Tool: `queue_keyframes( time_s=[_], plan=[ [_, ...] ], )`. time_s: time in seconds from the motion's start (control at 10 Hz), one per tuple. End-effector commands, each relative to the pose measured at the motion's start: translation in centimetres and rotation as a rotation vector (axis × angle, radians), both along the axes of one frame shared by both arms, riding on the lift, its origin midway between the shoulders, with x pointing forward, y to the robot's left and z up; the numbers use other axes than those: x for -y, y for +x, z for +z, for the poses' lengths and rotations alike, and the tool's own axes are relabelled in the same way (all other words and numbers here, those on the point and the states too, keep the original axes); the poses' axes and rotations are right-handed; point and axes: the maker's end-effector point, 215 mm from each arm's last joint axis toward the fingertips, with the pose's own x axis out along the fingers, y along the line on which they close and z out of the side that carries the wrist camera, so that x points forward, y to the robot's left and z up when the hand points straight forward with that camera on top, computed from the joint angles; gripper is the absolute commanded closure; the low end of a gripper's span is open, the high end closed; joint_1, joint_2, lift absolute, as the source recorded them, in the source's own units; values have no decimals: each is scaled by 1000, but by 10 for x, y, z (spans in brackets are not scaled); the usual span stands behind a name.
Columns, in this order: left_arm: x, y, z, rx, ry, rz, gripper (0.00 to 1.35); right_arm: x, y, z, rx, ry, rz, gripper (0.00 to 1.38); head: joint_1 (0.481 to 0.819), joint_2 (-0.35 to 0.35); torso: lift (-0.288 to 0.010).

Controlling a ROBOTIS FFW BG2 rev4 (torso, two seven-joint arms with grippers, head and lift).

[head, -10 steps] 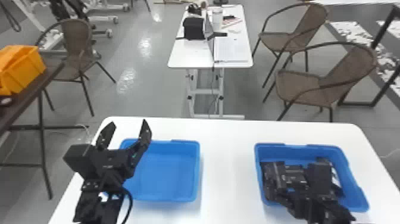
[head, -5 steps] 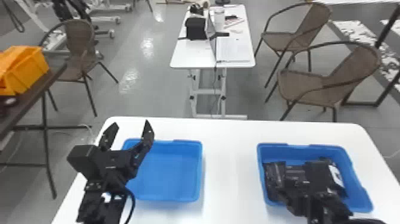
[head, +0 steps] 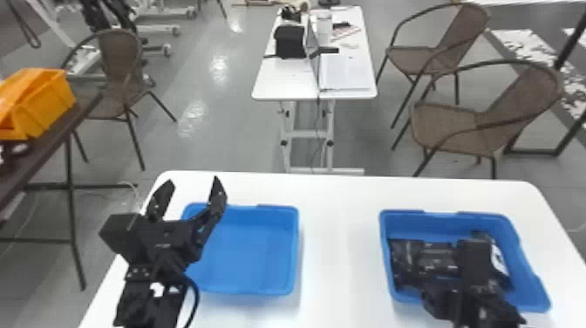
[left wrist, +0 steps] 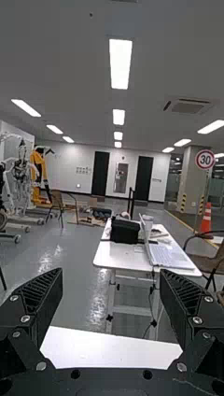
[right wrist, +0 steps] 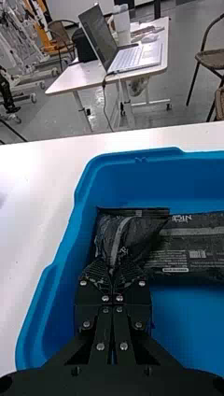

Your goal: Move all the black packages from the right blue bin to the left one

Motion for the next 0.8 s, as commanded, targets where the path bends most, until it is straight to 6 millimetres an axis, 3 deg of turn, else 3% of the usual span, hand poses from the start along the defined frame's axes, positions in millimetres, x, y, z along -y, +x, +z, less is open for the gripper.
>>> queue_keyframes(
  time_s=[0.0,0.2,0.4,0.5,0.7],
  plan=[
    [1,0,0,1,-3,1,274,2,-1,12,19,14,-15,1216,695,87,0],
    [0,0,0,1,-2,2,274,13,-3,29,36,-12,-22,1216,695,82,0],
    [0,0,2,3,-9,1,274,18,6,84,116,-47,0,1217,695,73,0],
    [3,1,1,-1,-25,-7,274,10,16,121,177,-36,35,1216,695,68,0],
    [13,13,7,-13,-77,-60,274,-43,48,188,274,42,209,1216,695,76,0]
  ],
)
